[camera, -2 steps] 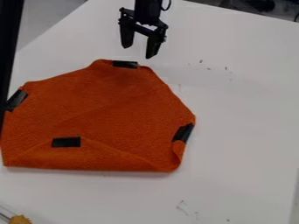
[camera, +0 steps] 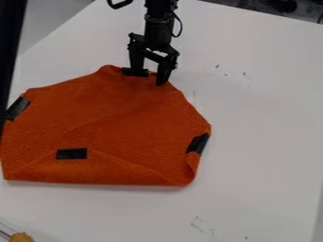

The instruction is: Fold the cloth to the right hand

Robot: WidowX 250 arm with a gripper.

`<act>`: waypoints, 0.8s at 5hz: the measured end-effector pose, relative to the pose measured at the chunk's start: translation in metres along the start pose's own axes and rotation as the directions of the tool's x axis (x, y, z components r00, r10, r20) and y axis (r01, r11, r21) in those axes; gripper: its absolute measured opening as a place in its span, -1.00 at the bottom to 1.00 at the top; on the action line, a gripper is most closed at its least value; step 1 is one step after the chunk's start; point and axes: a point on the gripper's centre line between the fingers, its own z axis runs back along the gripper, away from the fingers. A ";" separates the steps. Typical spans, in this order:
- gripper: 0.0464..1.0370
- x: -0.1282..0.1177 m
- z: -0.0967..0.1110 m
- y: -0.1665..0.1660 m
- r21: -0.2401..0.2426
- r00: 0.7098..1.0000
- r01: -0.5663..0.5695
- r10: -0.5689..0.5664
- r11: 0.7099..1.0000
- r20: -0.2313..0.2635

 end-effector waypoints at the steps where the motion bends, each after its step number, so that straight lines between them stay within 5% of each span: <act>1: 0.92 -0.006 0.028 0.004 0.043 0.996 -0.015 0.011 0.999 0.087; 2: 0.92 -0.024 0.054 0.011 0.054 0.983 -0.064 0.053 0.996 0.178; 3: 0.92 -0.057 0.052 0.049 0.008 0.958 -0.190 0.184 0.982 0.221; 4: 0.92 -0.088 0.037 0.084 -0.032 0.937 -0.286 0.286 0.958 0.201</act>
